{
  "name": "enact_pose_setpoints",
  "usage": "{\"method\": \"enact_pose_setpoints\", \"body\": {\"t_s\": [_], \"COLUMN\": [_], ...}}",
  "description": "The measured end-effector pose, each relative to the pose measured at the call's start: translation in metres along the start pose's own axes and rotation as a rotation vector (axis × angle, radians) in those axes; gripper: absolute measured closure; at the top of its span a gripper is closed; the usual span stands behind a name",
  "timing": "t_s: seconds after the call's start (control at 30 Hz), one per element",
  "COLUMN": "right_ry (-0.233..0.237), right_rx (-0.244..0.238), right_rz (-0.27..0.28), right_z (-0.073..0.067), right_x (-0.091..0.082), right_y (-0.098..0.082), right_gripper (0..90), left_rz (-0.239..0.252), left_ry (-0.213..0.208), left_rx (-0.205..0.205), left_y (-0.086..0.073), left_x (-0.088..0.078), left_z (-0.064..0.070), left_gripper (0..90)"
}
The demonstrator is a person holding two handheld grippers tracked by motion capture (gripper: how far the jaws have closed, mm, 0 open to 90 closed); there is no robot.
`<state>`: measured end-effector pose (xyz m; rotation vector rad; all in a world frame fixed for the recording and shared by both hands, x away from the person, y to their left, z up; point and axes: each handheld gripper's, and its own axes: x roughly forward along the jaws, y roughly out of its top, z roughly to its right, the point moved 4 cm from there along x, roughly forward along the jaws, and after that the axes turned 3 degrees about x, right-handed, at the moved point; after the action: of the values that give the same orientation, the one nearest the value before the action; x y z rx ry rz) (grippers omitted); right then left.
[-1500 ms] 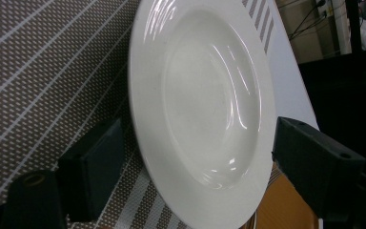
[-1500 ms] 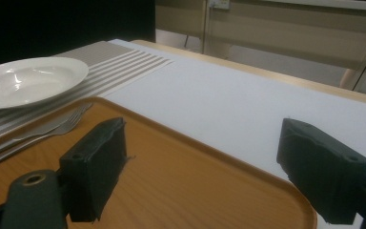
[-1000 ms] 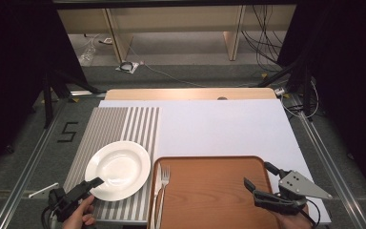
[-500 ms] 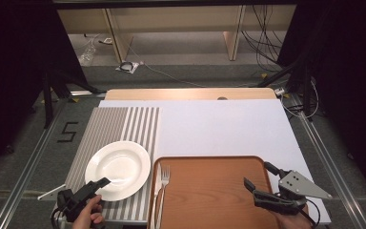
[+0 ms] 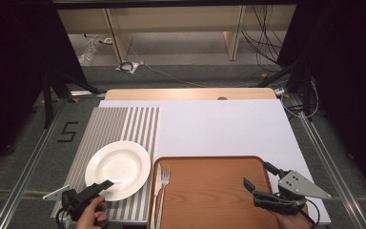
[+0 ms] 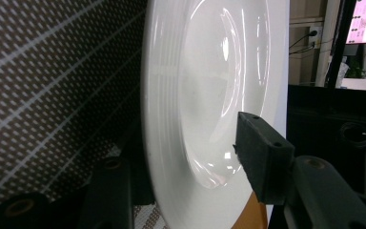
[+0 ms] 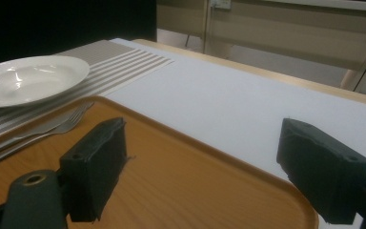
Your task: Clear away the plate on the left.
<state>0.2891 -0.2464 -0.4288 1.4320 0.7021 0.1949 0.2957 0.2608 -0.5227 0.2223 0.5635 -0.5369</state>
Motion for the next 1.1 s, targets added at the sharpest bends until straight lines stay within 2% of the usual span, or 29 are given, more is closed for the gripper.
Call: {"method": "enact_pose_setpoints", "body": {"t_s": [0.63, 0.87, 1.03, 1.1], "right_ry": [0.001, 0.000, -0.001, 0.000], "right_rx": [0.009, 0.010, 0.011, 0.009], "right_rz": [-0.008, -0.008, -0.007, -0.007], "right_z": [0.0000, 0.0000, 0.0002, 0.0000], "right_x": [0.0004, 0.0004, 0.0006, 0.0006], "right_y": [-0.0006, -0.0006, -0.0007, -0.0007], "right_gripper": [18.3, 18.3, 18.4, 18.4], "left_rz": [0.013, 0.029, 0.026, 0.024], "left_ry": [0.040, 0.026, -0.011, -0.016], "left_rx": [-0.028, -0.025, -0.051, -0.039], "left_y": [0.0004, 0.0004, 0.0009, 0.0004], "left_x": [0.0075, 0.0062, 0.0055, 0.0056], "left_z": [-0.0055, -0.0049, -0.0048, -0.0036], "left_gripper": [76.8, 79.5, 80.2, 80.3]}}
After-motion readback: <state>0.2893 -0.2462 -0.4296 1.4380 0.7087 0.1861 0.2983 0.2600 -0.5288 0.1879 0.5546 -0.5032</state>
